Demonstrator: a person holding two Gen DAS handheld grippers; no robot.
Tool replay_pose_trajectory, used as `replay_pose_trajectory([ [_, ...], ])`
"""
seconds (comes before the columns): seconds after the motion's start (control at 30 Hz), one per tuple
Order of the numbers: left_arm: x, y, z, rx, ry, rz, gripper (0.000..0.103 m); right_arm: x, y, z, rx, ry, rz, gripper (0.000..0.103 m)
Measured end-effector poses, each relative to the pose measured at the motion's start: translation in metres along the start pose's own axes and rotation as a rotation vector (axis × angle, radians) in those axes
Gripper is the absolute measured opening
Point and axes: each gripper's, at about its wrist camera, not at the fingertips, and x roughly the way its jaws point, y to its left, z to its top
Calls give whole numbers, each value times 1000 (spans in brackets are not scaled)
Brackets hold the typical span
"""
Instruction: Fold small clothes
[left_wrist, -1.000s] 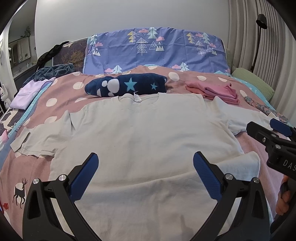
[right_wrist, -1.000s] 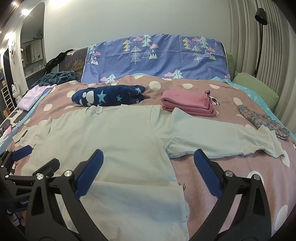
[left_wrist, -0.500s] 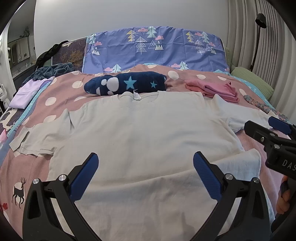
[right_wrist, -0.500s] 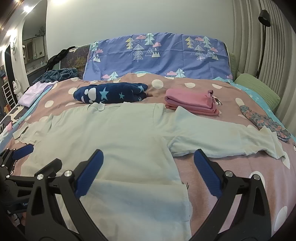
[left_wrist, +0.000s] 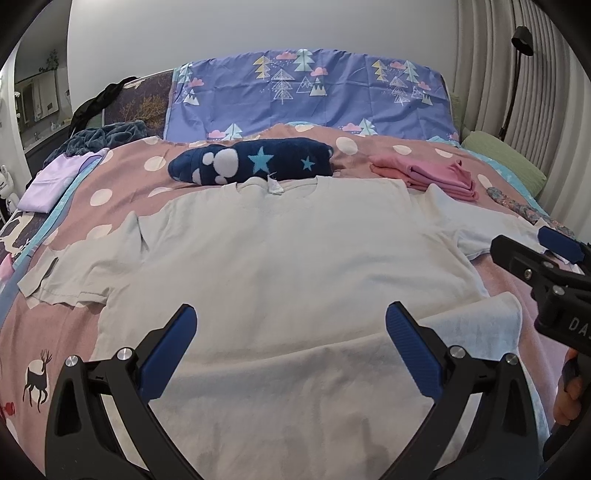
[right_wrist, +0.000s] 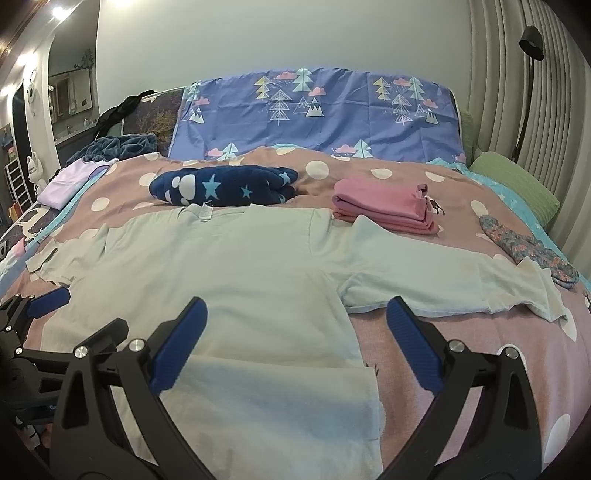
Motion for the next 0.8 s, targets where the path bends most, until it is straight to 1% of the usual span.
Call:
replay_pose_trajectory([
  [0.13,0,2,-2,-10,12,3,102,-1,2,0,-6,-2,-1,99],
  [0.37,-6,-1,-3,17,-25,-25,102,-3,4,-1,-19,-12,-8,99],
  [0.5,-8,-1,-3,14,-47,-38,102,-3,4,0,-21,-13,-11,99],
  [0.8,-6,2,-3,5,-30,-36,102,-3,5,-1,-21,-9,-10,99],
])
